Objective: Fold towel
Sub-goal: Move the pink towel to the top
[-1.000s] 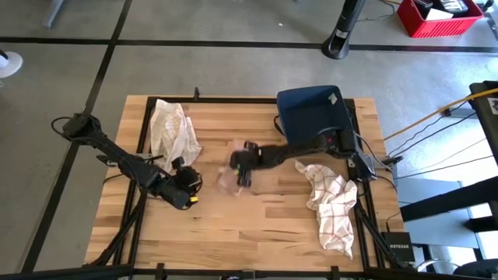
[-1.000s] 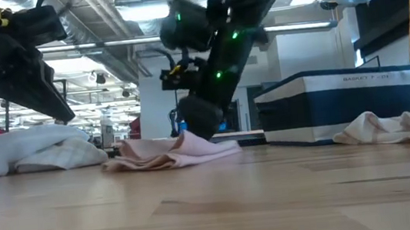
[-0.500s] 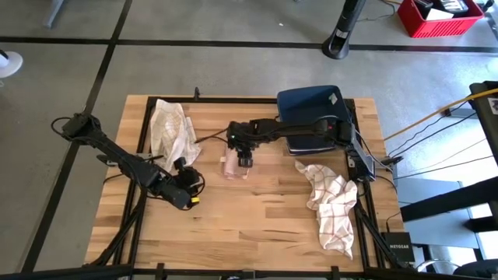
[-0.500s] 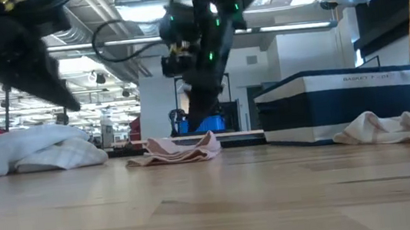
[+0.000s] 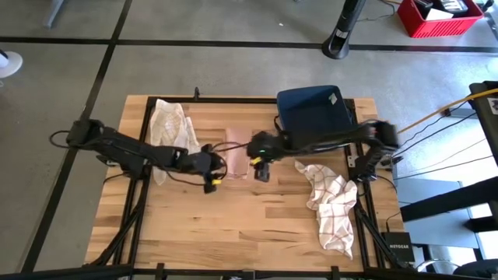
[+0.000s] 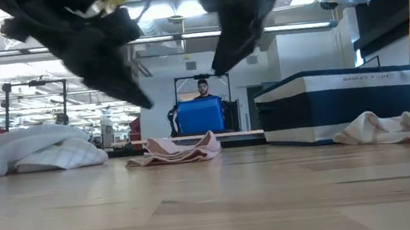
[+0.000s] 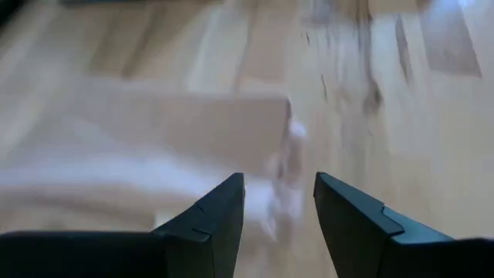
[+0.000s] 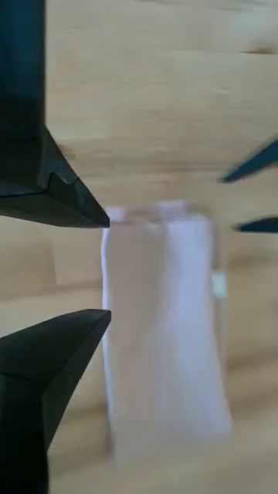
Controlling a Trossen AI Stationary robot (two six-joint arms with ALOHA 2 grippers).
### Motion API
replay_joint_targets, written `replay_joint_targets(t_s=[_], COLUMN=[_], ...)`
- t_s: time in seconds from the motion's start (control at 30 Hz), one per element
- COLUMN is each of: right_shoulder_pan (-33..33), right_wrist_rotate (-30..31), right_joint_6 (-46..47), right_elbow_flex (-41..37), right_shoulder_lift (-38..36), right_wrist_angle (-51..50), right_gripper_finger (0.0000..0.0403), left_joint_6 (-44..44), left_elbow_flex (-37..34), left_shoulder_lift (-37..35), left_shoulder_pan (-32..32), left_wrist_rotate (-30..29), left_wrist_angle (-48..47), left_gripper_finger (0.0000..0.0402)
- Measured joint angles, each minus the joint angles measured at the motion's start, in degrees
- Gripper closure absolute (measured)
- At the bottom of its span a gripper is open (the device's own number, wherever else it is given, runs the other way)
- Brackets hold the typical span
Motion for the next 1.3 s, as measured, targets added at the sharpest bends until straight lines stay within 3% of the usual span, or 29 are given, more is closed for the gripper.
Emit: replay_joint_targets(t_s=[0.27,0.53,1.03,1.17,1.3], right_shoulder_pan=[1.7,5.3,6.2,6.2,6.2], right_wrist_rotate=[5.8,7.1,7.7,7.7,7.7], right_joint_6=[9.3,10.5,10.4,10.4,10.6], right_elbow_flex=[-15.6,-17.6,-17.6,-17.6,-18.3], right_shoulder_lift=[-14.6,-16.0,-15.8,-15.2,-14.4], right_wrist_angle=[11.2,11.5,11.7,12.7,13.6], right_gripper_finger=[0.0217,0.0217,0.0217,0.0217,0.0217], left_joint_6=[7.7,7.3,22.3,23.7,19.8], left_elbow_flex=[0.0,0.2,0.2,0.4,2.7], left_shoulder_lift=[11.8,19.1,18.9,17.7,11.3], left_shoulder_pan=[8.3,17.1,30.9,32.4,31.1], left_wrist_rotate=[6.5,7.9,7.1,3.2,2.9], left_wrist_angle=[11.5,12.4,10.0,10.0,1.7], left_gripper_finger=[0.0251,0.0251,0.0251,0.0251,0.0251])
